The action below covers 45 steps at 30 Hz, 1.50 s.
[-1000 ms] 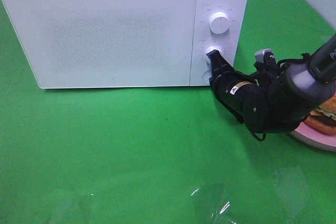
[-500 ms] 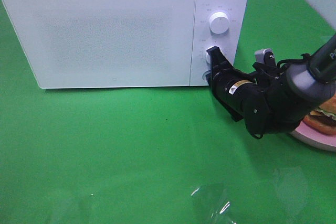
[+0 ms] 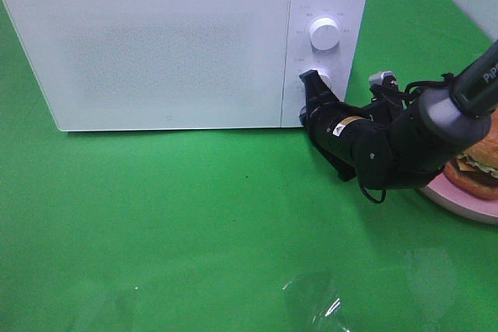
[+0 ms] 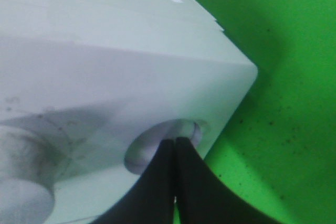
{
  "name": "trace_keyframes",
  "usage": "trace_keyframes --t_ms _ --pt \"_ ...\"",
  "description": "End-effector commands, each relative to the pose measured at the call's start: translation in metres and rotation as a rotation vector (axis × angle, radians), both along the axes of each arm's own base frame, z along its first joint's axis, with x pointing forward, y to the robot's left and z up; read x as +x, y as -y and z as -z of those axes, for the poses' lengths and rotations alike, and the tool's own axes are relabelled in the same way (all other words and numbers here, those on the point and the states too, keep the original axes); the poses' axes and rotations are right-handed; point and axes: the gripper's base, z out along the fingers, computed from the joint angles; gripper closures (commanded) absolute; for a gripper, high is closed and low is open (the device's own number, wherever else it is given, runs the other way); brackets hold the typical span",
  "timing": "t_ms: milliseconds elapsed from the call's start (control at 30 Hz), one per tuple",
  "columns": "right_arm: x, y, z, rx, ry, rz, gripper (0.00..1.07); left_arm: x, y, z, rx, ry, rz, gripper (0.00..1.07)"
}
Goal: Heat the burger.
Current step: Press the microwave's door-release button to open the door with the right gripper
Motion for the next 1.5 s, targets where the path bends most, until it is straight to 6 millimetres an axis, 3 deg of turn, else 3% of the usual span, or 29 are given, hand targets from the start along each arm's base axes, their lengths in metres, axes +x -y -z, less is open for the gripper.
trace_keyframes --t_ms 33,400,800,1067,1500 --pt "0.025 -0.004 -0.034 0.04 0.234 0.019 1.07 -0.003 0.0 0.0 0.0 0.034 0.005 1.06" --pt "0.036 -0.01 -0.048 0.021 0.31 0.012 1.07 -0.003 0.0 0.0 0.0 0.034 0.005 1.06" --pt "0.017 -0.009 -0.035 0.013 0.26 -0.079 1.07 -0.003 0.0 0.0 0.0 0.034 0.005 1.06" --pt "0.014 -0.005 -0.033 0.019 0.247 -0.051 1.07 -0.003 0.0 0.0 0.0 0.034 0.005 1.06" --pt "0.026 -0.006 -0.046 0.018 0.458 -0.005 1.07 -0.003 0.0 0.0 0.0 0.034 0.005 1.06"
